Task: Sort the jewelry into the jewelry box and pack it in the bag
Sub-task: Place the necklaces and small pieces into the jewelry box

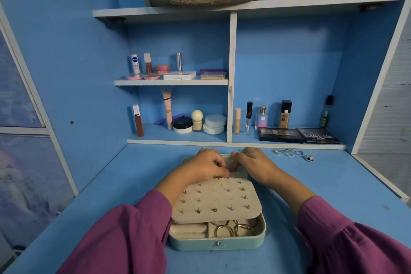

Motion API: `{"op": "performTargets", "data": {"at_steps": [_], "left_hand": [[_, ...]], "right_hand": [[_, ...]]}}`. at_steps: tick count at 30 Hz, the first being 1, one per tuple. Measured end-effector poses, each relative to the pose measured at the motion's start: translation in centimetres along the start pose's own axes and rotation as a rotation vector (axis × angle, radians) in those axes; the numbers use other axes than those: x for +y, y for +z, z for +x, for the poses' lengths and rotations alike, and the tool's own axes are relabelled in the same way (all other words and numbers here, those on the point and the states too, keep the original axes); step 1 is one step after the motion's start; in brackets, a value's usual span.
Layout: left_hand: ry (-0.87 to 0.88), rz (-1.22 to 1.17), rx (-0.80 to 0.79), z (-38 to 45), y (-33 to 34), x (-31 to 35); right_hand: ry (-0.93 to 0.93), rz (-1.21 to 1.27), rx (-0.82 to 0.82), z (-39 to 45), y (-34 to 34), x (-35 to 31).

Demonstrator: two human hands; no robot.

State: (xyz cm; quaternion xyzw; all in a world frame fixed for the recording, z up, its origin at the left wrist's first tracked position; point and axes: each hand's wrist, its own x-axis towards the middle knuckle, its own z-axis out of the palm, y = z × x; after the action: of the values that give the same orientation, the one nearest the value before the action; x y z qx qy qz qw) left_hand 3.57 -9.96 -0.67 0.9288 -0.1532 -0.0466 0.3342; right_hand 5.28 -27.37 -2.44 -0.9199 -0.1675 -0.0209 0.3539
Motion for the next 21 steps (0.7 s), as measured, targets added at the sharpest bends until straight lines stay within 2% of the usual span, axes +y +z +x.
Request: {"op": "performTargets", "data": {"at_steps": [12,21], "left_hand": [[0.021,0.028,-0.009,-0.20,-0.17,0.29],[0.013,0.099,-0.011,0.24,0.16,-0.34]], "right_hand": [[-0.025,-0.201,-0.017,-0.20,-0.08,-0.13],[-0.004,-0.133,-0.057,-0.47,0.04,-0.62]]}}
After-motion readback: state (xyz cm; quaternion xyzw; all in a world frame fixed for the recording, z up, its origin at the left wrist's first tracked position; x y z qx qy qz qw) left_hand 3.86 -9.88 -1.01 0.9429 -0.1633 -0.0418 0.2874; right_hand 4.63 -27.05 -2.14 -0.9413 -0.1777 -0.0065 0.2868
